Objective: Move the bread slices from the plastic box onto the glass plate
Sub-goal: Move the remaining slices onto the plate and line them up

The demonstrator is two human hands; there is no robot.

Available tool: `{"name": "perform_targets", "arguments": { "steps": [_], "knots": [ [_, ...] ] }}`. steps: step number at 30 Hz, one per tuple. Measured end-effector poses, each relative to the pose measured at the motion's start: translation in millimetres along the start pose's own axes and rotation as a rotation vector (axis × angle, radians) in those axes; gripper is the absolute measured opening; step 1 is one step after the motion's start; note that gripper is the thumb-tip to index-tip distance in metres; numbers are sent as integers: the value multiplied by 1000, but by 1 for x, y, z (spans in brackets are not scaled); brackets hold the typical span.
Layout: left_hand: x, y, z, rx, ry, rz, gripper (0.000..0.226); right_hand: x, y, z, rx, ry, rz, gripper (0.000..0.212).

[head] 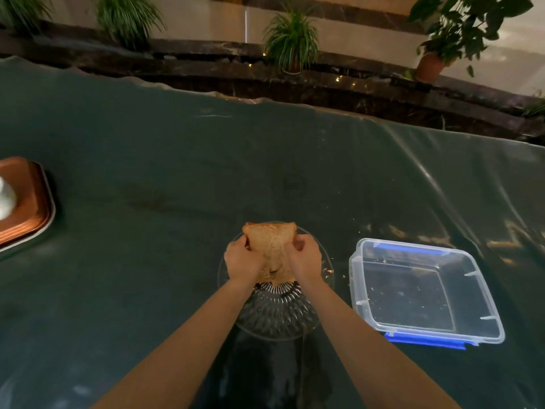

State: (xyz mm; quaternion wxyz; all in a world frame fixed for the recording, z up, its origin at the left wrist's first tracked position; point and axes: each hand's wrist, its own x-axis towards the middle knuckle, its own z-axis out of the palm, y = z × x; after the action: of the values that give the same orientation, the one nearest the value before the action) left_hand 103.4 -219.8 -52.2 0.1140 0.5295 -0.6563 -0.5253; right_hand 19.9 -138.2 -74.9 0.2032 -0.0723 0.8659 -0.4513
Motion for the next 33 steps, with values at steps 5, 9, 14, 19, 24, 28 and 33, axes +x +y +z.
{"name": "perform_targets", "arguments": {
  "steps": [5, 9, 14, 19, 24, 28, 33],
  "knots": [
    [4, -2, 2, -5, -76, -62, 49, 3, 1, 2, -32, -6, 23, 24],
    [3, -2, 1, -38, -99, -104, 53, 6, 5, 2, -6, -66, 39, 16],
    [1, -1, -1, -73, -97, -149, 60, 10, 12, -5, 47, -157, 65, 27],
    [2, 2, 0, -64, -93, -142, 56, 10, 9, -6, 4, -219, 37, 26],
    [6, -1, -5, -52, -120, -153, 63, 10, 12, -2, -130, -235, 21, 54],
    [9, -4, -8, -53, -175, -138, 62, 12, 11, -1, -204, -272, 31, 84],
    [15, -4, -5, -32, -237, -112, 62, 18, 7, -1, -112, -274, 66, 78]
  ]
}}
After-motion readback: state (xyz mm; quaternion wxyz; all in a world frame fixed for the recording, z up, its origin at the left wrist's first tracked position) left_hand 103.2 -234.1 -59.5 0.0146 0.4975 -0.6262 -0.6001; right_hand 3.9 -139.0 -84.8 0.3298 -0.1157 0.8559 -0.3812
